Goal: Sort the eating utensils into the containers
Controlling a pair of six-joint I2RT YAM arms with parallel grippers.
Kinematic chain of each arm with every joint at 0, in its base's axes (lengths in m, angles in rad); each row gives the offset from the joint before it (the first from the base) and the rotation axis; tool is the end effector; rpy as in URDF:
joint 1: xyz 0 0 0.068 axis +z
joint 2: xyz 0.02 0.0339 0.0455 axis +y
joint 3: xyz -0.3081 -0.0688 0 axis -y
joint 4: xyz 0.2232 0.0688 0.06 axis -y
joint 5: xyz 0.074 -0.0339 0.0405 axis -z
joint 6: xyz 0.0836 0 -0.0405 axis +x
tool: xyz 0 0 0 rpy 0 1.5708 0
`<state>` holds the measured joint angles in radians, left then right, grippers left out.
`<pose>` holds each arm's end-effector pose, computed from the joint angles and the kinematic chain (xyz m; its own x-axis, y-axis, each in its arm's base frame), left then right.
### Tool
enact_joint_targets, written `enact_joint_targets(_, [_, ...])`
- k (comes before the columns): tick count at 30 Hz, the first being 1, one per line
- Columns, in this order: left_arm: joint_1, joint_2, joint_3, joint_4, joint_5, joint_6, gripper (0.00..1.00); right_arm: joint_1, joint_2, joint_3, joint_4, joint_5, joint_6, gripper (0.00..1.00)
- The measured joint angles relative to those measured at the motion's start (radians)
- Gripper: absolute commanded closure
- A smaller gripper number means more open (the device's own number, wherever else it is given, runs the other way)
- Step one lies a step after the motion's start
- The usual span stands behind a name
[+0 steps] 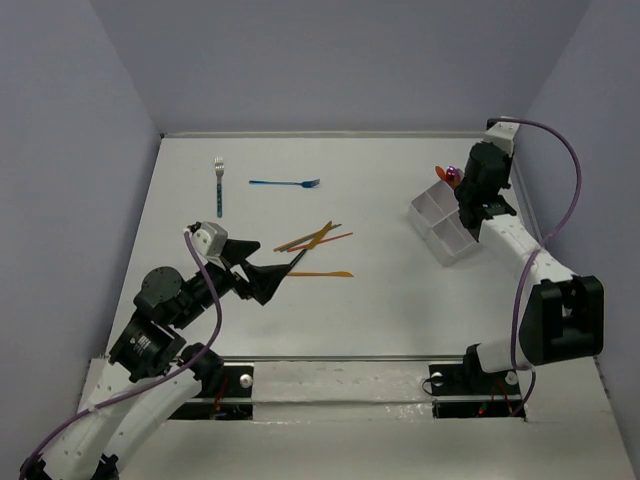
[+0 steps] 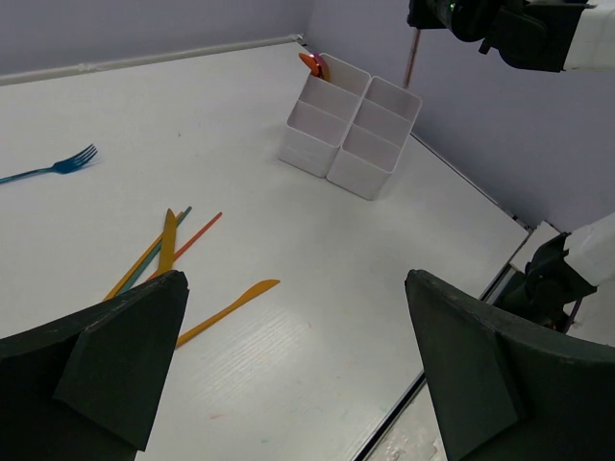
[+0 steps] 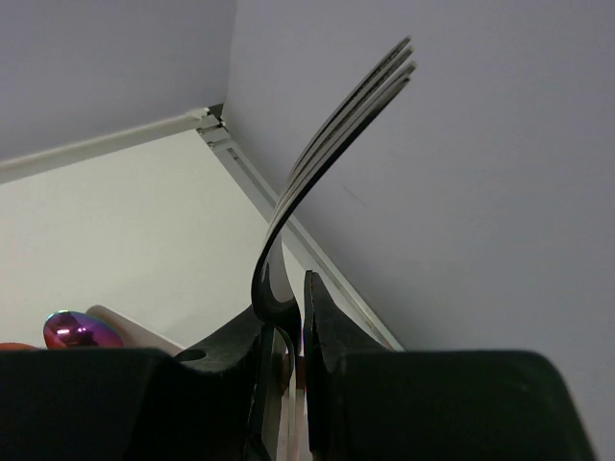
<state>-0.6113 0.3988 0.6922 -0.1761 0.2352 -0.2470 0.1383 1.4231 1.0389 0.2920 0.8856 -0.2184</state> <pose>0.0598 -0.0657 0.3733 -0.0899 -0.2274 -0.9697 0.7484 0.6270 -0.2164 0.3362 -0.0186 0.3785 -0.2356 -0.1712 -0.9567 0.6406 0.7129 -0.2853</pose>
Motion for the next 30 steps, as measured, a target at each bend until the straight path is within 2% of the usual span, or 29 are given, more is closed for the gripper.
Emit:
enact_joint_targets(15, [0.0, 0.009, -0.006, 0.0, 0.0, -0.005, 0.01, 0.0, 0.05, -0.086, 0.084, 0.004, -0.006, 0.97])
enact_joint_targets(17, [0.0, 0.013, -0.006, 0.0, 0.0, -0.005, 0.01, 0.0, 0.063, -0.1, 0.084, 0.002, -0.003, 0.93])
enact_joint_targets(18, [0.0, 0.015, -0.006, 0.0, 0.0, -0.005, 0.01, 0.0, 0.066, -0.104, 0.084, 0.002, -0.002, 0.89])
enact_joint_targets(19, [0.0, 0.019, -0.006, 0.0, 0.0, -0.005, 0.01, 0.0, 0.071, -0.107, 0.083, 0.001, 0.0, 0.76])
enact_joint_targets(23, [0.0, 0.03, -0.006, 0.0, -0.001, -0.005, 0.01, 0.0, 0.073, -0.107, 0.085, -0.001, 0.02, 0.38])
enact_joint_targets(26, [0.0, 0.032, -0.006, 0.0, -0.002, -0.006, 0.01, 0.0, 0.066, -0.107, 0.076, -0.004, 0.036, 0.21])
enact_joint_targets(30, [0.0, 0.032, -0.006, -0.001, -0.006, -0.006, 0.01, 0.0, 0.043, -0.104, 0.042, -0.016, 0.058, 0.08])
